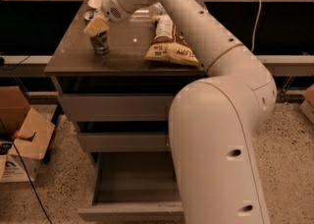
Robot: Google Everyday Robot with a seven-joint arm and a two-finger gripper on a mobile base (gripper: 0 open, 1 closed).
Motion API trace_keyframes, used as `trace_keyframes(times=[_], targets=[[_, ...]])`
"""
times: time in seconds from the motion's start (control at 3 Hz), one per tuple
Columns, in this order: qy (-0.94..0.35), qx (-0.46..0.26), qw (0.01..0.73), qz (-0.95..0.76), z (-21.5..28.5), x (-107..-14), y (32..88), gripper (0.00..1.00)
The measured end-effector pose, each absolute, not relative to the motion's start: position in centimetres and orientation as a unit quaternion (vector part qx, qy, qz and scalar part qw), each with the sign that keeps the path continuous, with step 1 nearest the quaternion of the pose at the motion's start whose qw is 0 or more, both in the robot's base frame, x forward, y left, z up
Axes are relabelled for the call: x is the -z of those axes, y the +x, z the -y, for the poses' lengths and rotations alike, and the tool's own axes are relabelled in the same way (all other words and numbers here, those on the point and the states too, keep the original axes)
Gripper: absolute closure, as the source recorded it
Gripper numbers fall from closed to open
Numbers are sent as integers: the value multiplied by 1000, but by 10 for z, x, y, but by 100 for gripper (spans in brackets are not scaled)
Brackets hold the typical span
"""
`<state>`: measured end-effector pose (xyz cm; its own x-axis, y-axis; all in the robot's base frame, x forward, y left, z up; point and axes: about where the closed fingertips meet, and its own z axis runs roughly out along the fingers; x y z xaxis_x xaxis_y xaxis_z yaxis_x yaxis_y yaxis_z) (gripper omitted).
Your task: Place redbull can into bottom drawer
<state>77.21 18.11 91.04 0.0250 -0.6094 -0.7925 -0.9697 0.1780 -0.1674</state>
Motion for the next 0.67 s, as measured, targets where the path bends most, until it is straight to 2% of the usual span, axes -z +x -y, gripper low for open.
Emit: trace_keyframes(times=[0.33,0.67], targets=[[-601,-231,392,-657,-164,-922,756,88],[-606,-218,399,-653,-119,-946,710,100]])
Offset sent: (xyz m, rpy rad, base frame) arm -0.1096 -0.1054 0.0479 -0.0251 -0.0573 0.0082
